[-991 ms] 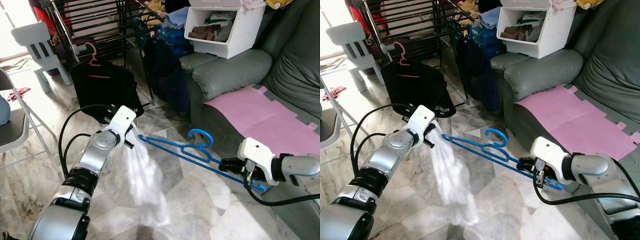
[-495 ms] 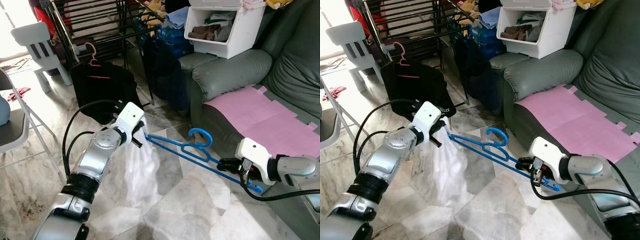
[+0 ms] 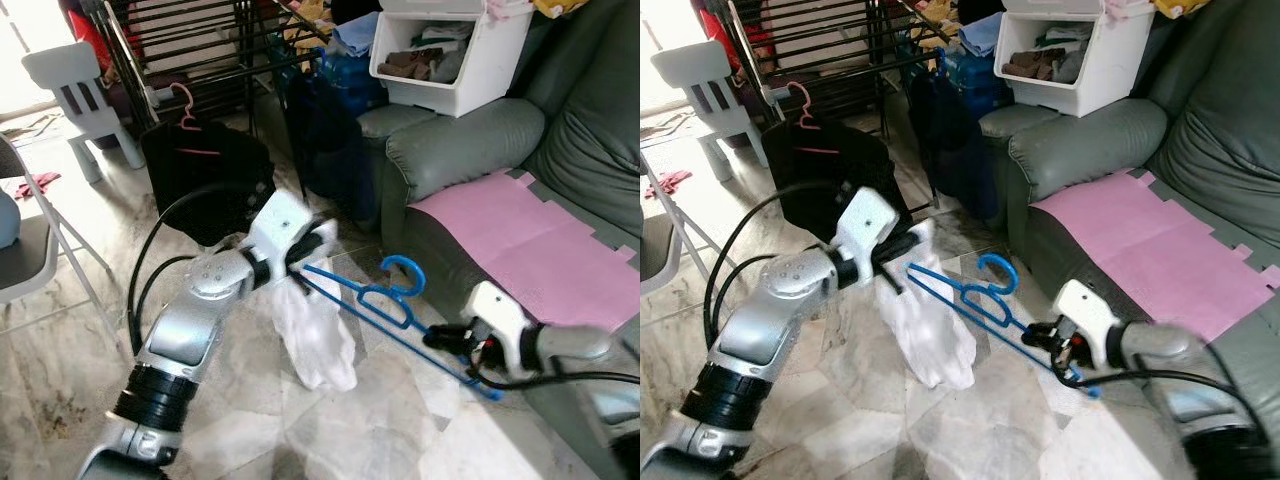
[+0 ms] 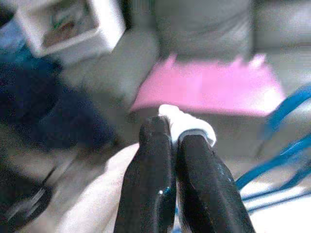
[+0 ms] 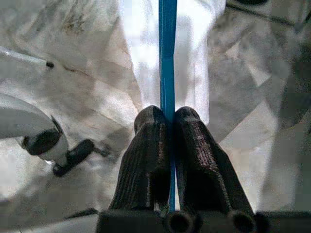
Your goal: Hang hanger
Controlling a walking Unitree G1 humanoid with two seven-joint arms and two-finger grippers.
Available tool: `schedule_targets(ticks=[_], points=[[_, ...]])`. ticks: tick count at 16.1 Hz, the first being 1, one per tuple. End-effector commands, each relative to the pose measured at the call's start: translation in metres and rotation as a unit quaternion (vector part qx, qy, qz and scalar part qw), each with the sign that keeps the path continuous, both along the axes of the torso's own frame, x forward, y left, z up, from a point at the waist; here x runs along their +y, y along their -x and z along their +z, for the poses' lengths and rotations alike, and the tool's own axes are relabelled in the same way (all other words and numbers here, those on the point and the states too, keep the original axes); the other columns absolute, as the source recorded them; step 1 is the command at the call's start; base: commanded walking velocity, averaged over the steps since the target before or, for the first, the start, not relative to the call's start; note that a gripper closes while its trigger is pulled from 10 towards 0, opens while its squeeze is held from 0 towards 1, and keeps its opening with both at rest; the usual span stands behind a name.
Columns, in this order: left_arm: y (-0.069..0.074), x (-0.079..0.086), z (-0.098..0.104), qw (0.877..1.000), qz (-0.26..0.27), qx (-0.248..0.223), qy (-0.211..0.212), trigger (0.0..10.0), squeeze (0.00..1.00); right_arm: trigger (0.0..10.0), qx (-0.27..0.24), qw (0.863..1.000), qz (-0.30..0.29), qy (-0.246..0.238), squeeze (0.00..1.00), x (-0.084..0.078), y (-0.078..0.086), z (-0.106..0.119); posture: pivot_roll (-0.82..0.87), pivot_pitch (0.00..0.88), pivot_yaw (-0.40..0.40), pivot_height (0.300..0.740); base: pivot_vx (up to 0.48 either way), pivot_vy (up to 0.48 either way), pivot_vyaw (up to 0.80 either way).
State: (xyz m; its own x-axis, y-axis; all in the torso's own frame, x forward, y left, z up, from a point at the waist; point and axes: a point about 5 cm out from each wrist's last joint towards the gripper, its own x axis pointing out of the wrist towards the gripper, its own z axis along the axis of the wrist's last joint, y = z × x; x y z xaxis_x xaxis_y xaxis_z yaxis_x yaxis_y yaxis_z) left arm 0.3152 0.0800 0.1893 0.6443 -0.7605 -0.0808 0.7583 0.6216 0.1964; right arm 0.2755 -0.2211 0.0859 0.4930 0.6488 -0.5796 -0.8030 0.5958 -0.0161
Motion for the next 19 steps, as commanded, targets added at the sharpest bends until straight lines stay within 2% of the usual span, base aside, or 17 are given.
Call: schedule_targets(ticks=[1,2,3,4,5,7,8,9,10,11,13,15,17,19], points=[[0.008,-0.006,0.016,0.999,-0.037,-0.011,0.034,10.0,0.0,10.0,-0.001,0.999,-0.035,-0.009,0.0,-0.004,-0.005,-0.003,-0.12,0.0,0.047,0.74,0.0,0.0,0.0],[0.012,-0.008,0.02,0.998,-0.053,-0.008,0.045,10.0,0.0,10.0,0.002,0.998,-0.056,-0.014,0.0,-0.006,-0.006,-0.008,-0.12,0.0,0.047,0.74,0.0,0.0,0.0],[0.024,-0.013,0.025,0.993,-0.097,0.011,0.068,10.0,0.0,10.0,0.008,0.994,-0.104,-0.026,0.0,-0.01,-0.009,-0.015,-0.12,0.0,0.046,0.74,0.0,0.0,0.0],[0.028,-0.014,0.024,0.992,-0.111,0.015,0.063,10.0,0.0,10.0,0.005,0.993,-0.112,-0.023,0.0,-0.011,-0.01,-0.017,-0.12,0.0,0.046,0.74,0.0,0.0,0.0],[0.029,-0.011,0.016,0.993,-0.108,0.014,0.044,10.0,0.0,10.0,-0.004,0.99,-0.141,-0.023,0.0,-0.014,-0.014,-0.017,-0.13,0.0,0.05,0.74,0.0,0.0,0.0],[0.03,-0.009,0.021,0.991,-0.106,0.025,0.074,10.0,0.0,10.0,0.003,0.979,-0.199,-0.045,0.0,-0.021,-0.018,-0.02,-0.13,0.0,0.049,0.74,0.0,0.0,0.0],[0.025,-0.007,0.023,0.993,-0.086,0.02,0.083,10.0,0.0,10.0,0.005,0.976,-0.214,-0.05,0.0,-0.023,-0.019,-0.02,-0.13,0.0,0.047,0.74,0.0,0.0,0.0],[0.005,0.007,0.022,0.995,0.01,0.021,0.097,10.0,0.0,10.0,0.008,0.968,-0.241,-0.07,0.0,-0.025,-0.021,-0.02,-0.13,0.0,0.046,0.74,0.0,0.0,0.0],[-0.005,0.017,0.016,0.994,0.065,0.021,0.083,10.0,0.0,10.0,0.012,0.969,-0.232,-0.082,0.0,-0.021,-0.021,-0.02,-0.14,0.0,0.046,0.74,0.0,0.0,0.0],[-0.015,0.031,0.007,0.987,0.127,0.03,0.089,10.0,0.0,10.0,0.032,0.976,-0.197,-0.086,0.0,-0.012,-0.014,-0.025,-0.14,0.0,0.045,0.74,0.0,0.0,0.0],[-0.016,0.032,0.012,0.983,0.134,0.035,0.123,10.0,0.0,10.0,0.057,0.98,-0.17,-0.083,0.0,-0.008,-0.004,-0.033,-0.14,0.0,0.043,0.74,0.0,0.0,0.0],[-0.025,0.042,0.025,0.972,0.182,0.013,0.15,10.0,0.0,10.0,0.101,0.98,-0.146,-0.092,0.0,-0.009,0.015,-0.044,-0.14,0.0,0.039,0.74,0.0,0.0,0.0],[-0.032,0.054,0.034,0.958,0.218,0.008,0.187,10.0,0.0,10.0,0.134,0.969,-0.19,-0.085,0.0,-0.026,0.028,-0.057,-0.14,0.0,0.039,0.74,0.0,0.0,0.0],[-0.037,0.063,0.041,0.951,0.241,-0.008,0.196,10.0,0.0,10.0,0.167,0.947,-0.266,-0.069,0.0,-0.049,0.041,-0.073,-0.14,0.0,0.039,0.74,0.0,0.0,0.0]])
